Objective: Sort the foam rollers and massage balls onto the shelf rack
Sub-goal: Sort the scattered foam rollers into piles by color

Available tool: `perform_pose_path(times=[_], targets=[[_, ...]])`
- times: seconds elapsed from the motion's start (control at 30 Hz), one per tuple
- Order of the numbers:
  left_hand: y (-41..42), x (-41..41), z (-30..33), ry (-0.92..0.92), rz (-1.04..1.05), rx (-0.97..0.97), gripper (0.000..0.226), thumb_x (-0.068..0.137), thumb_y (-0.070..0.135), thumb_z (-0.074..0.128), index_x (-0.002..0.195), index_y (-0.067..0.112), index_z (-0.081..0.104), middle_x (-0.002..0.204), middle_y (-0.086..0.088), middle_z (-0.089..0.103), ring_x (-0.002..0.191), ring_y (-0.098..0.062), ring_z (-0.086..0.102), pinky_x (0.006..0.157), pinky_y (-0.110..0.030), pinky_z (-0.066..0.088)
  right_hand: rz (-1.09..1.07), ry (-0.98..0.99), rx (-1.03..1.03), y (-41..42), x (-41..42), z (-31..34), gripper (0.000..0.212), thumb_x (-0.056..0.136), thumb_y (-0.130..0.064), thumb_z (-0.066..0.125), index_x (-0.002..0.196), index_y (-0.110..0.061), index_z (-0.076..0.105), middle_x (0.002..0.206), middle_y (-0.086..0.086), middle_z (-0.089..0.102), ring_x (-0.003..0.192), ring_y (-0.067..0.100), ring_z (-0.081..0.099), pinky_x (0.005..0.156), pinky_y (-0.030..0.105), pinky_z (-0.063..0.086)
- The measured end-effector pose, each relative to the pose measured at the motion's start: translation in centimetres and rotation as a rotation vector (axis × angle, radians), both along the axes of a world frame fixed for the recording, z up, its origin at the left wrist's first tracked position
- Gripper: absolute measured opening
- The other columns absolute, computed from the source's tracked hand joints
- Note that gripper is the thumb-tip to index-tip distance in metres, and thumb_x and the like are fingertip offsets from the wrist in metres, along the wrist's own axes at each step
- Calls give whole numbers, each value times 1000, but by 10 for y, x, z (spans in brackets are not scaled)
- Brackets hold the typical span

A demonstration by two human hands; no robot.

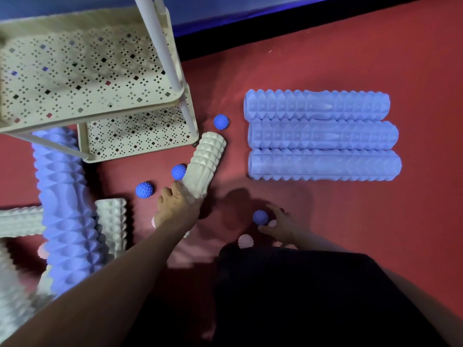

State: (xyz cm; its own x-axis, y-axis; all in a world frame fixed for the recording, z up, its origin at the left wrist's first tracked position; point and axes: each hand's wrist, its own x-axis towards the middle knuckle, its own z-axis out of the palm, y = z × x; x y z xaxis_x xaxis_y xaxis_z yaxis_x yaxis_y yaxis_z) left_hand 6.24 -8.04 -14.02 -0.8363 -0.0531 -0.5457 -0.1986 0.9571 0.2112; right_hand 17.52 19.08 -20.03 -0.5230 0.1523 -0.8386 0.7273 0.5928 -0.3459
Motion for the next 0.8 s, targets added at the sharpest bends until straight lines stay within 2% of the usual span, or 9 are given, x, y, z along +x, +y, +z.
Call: perform_pose_path(times=[0.07,0.13,0.23,0.33,0.43,0.57,0.63,0.73,0.8], targets=[[-14,0,-3,15,109,50,80,87,59,60,145,12,34,141,-22,39,128,-41,42,103,-53,38,90,19,30,-8,-1,-4,82,84,-45,74,153,-28,33,147,11,44,133,32,43,98,36,46],[-27,2,-2,73,99,15,74,87,59,61,139,11,39,133,-21,44,123,-43,47,99,-53,39,125,46,22,-14,-8,1,72,88,-42,70,150,-24,39,148,7,45,136,28,40,109,28,31],[-43,7,-3,117,84,-31,72,86,58,62,138,12,41,130,-19,47,118,-44,49,97,-54,39,224,139,-26,-24,-22,11,64,90,-38,70,146,-21,46,146,2,48,136,20,43,104,17,25],[-54,11,-6,164,38,-10,76,87,52,63,148,15,36,135,-21,45,119,-44,47,98,-56,39,236,160,-84,-41,-36,16,65,89,-35,71,147,-22,45,144,0,48,136,17,44,108,22,29],[-63,11,-3,136,14,43,78,90,47,62,153,20,27,145,-18,37,129,-42,40,103,-55,36,231,162,-119,-57,-46,22,66,89,-28,71,149,-20,43,142,-5,46,130,8,44,100,16,30],[-83,10,-2,200,50,83,85,83,50,69,151,15,33,150,-17,35,135,-40,37,110,-52,34,240,194,-108,-70,-55,32,65,87,-28,71,146,-22,46,138,-7,52,125,9,51,102,22,37],[-97,11,3,217,112,91,83,86,55,64,150,13,35,151,-15,35,137,-36,36,111,-51,33,256,218,-102,-75,-63,39,65,87,-29,73,145,-21,47,138,-4,55,125,11,54,108,29,40],[-129,13,11,367,158,101,77,88,57,53,143,6,41,142,-21,42,130,-39,42,107,-53,38,305,255,-129,-84,-80,59,64,88,-30,72,146,-25,45,143,-5,53,130,13,52,111,32,39],[-158,17,14,471,240,20,73,84,53,52,136,2,47,136,-25,46,123,-44,45,105,-54,38,358,256,-163,-94,-92,75,65,91,-33,69,149,-27,41,147,-5,50,133,14,49,111,33,39]])
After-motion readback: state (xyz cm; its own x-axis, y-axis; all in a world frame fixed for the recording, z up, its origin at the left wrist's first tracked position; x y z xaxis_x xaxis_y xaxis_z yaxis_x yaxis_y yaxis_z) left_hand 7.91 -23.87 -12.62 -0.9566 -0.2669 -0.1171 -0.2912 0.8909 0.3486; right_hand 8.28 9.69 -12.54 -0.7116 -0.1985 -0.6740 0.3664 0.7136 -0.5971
